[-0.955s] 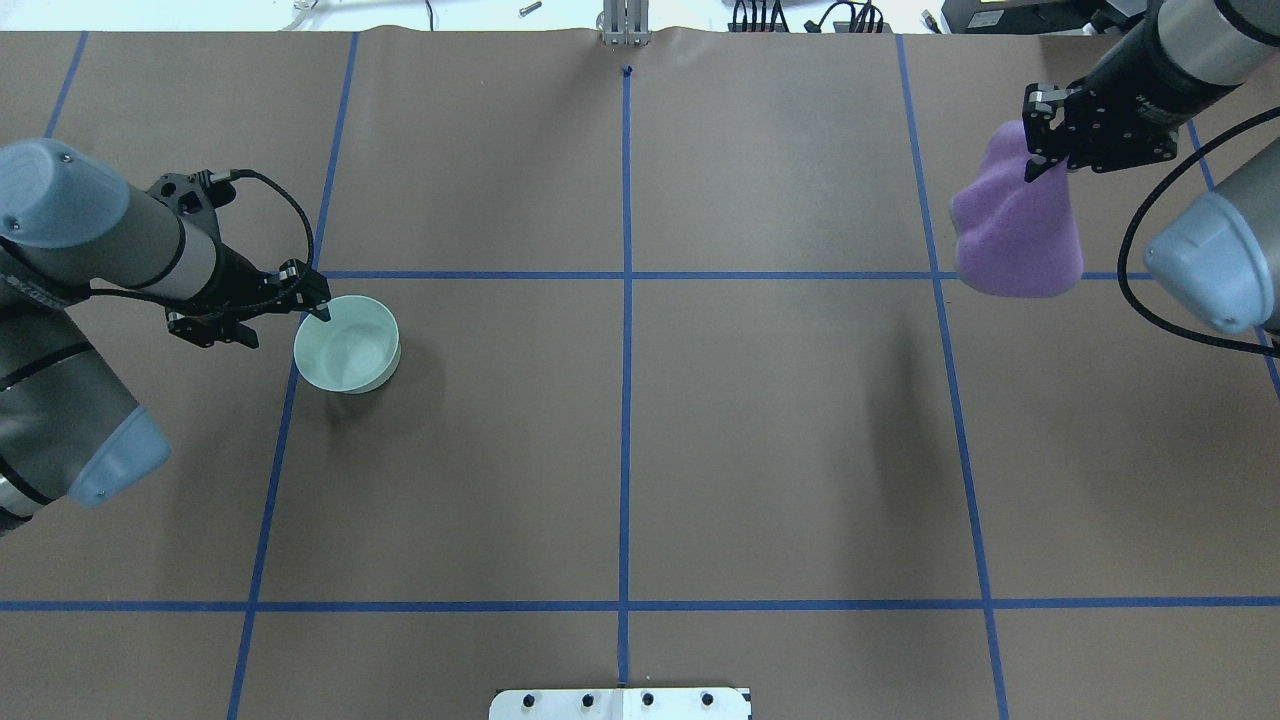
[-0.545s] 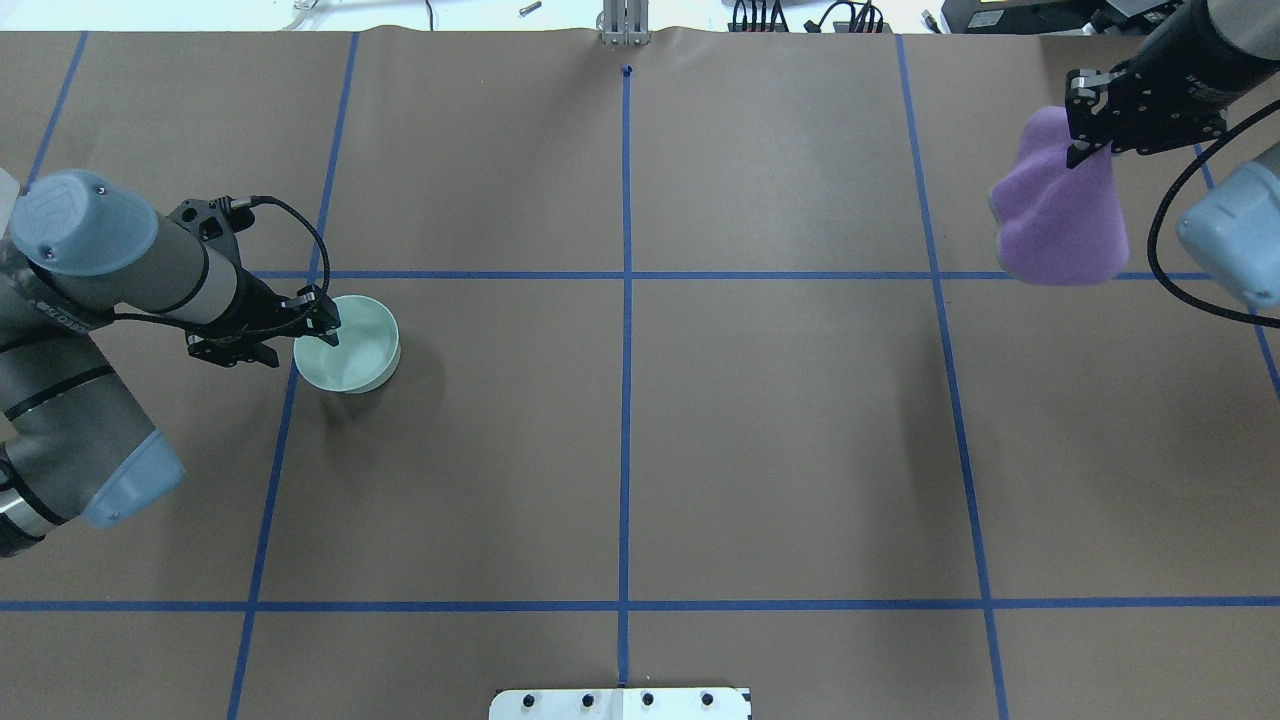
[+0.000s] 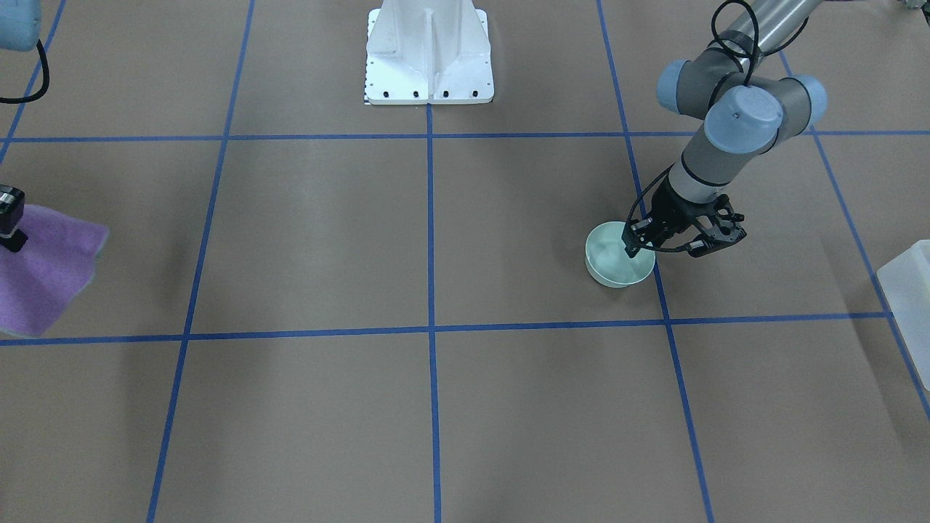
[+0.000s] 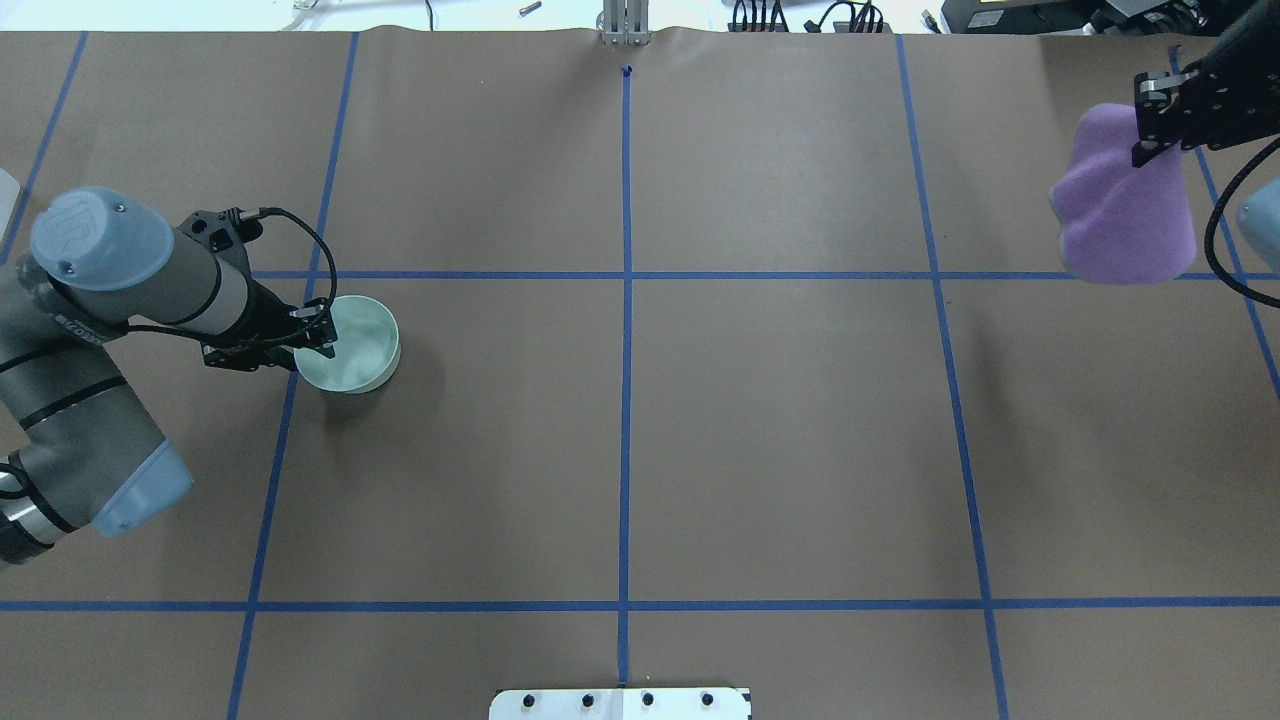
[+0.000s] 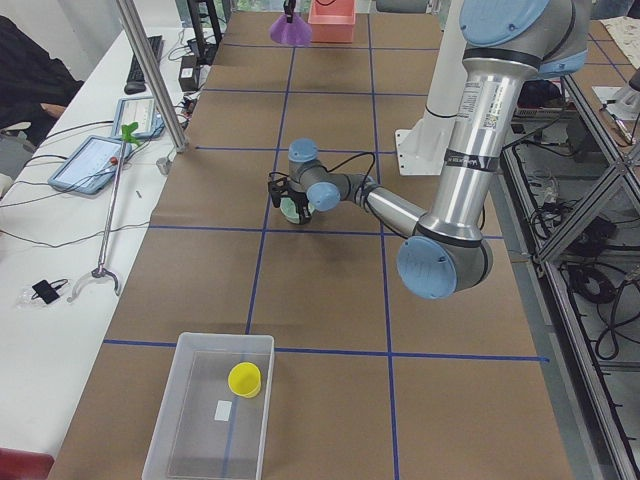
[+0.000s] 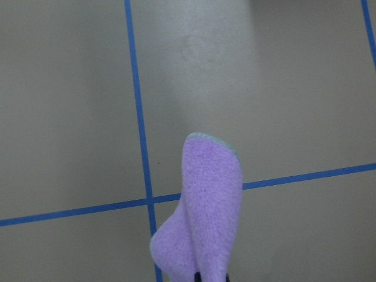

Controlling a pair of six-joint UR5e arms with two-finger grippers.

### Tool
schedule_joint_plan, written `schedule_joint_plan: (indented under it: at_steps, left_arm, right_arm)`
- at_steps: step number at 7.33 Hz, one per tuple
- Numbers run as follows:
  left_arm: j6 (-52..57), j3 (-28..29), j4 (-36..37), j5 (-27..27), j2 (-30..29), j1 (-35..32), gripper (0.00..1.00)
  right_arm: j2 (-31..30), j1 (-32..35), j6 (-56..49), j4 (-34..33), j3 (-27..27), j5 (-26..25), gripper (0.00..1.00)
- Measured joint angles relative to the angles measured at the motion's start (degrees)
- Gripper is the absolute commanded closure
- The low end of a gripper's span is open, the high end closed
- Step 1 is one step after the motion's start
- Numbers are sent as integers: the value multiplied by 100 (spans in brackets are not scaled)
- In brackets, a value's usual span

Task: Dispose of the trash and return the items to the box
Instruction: 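Carry the green bowl toward the clear bin while the right carries the cloth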

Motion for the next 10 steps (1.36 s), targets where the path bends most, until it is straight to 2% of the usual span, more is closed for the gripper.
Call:
schedule_joint_plan:
  at_steps: [3,7,8,10]
  left_arm:
    - [-351,-24,-200,-60,1,-7,100]
    - [-442,-243,50,-1124,-231,-774,100]
    - [-338,-235,321,-1255,-351,-1012,100]
    - [411,-205,1139,-1320,-649,-1521,100]
  right_arm:
    - [-635,637,-1318,-1,15,0,100]
    - [-1826,1918,-3809,-2,-67,-92,100]
    - [-2040,2229,-4322,1,-174,-195,100]
    - [-2163,2770,-5337,147,-887,-428,100]
